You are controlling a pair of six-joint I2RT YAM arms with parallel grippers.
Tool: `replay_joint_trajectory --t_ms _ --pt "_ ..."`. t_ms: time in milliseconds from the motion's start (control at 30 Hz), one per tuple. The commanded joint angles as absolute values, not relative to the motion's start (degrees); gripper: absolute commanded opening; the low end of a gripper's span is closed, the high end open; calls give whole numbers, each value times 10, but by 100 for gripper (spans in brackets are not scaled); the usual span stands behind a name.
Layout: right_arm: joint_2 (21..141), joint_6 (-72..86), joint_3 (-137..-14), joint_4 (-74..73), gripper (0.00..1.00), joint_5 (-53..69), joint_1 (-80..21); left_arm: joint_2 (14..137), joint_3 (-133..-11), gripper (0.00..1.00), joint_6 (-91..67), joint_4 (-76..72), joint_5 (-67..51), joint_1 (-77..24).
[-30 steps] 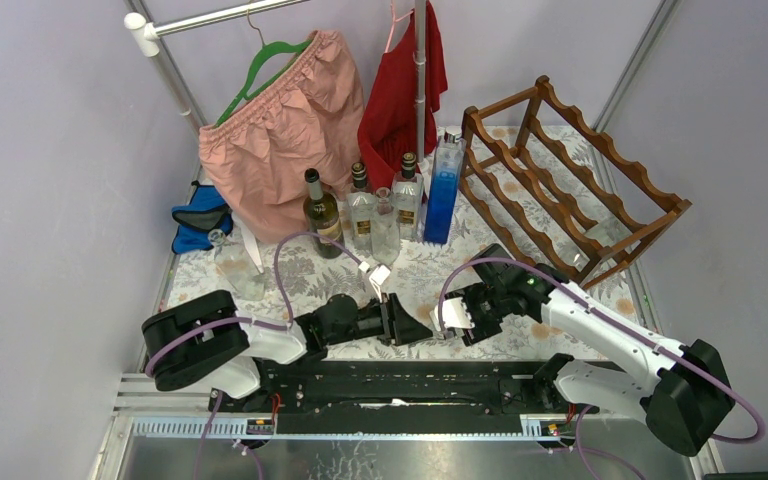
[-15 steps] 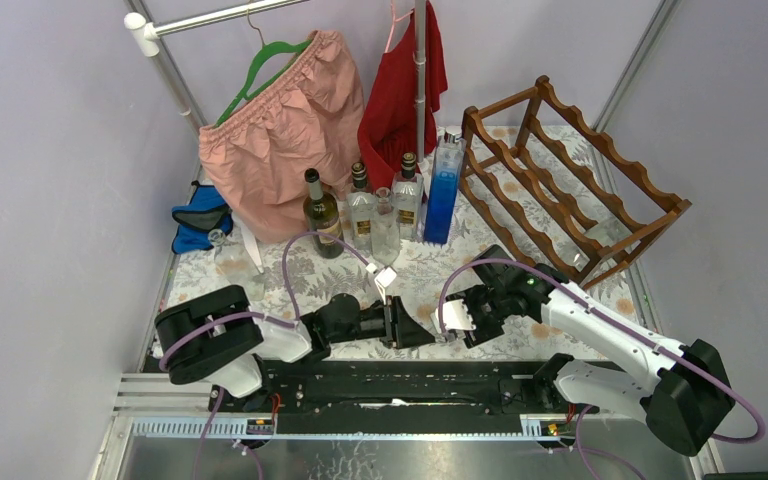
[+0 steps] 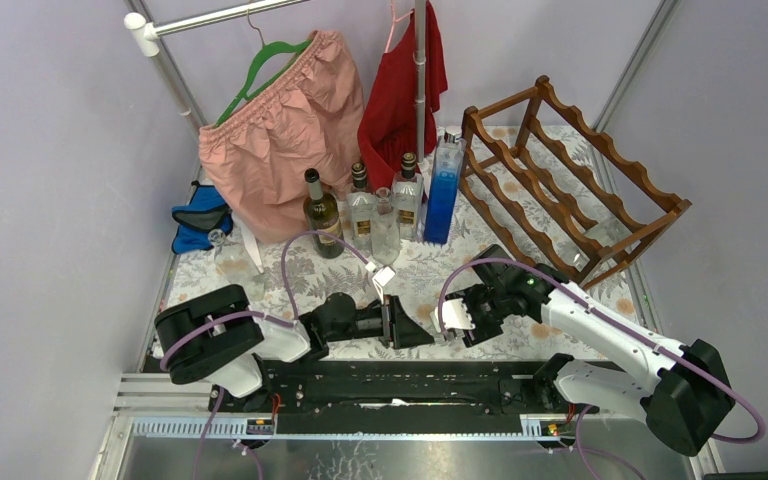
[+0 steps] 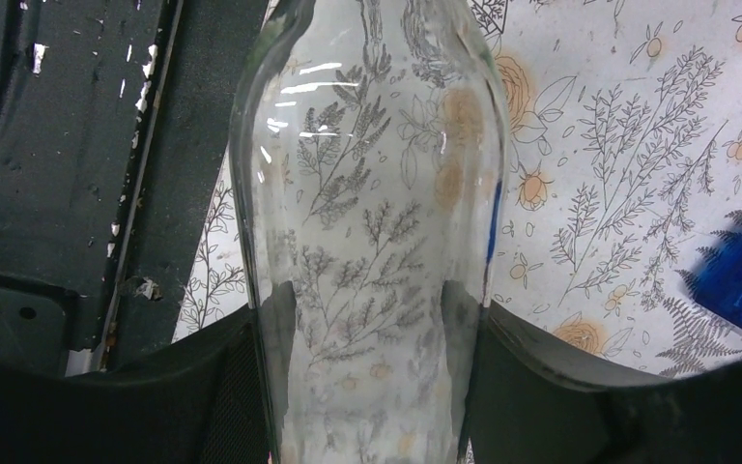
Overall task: Put the wine bottle on the wine rack
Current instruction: Pick up the wine bottle from the center of the board.
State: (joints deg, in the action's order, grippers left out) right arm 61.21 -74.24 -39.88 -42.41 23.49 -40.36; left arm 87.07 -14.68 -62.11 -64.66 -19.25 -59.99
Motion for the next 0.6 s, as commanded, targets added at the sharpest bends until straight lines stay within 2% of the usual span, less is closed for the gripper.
replay_joint_trajectory --t_ms 0,300,333,500,567 --pt "599 -735 -421 -397 6 239 -407 868 -137 51 -622 -708 -211 -596" --pt "602 -735 -423 -400 6 249 -407 873 -144 45 -623 -705 -207 -596" --pt "602 -735 -424 -401 6 250 -407 874 -144 41 -623 -705 -208 -596" --pt "602 -734 -424 -400 7 252 -407 884 -144 1 -625 -715 -214 -595" --pt "602 -731 -425 -401 12 257 -407 890 -138 0 -627 -730 -214 -595"
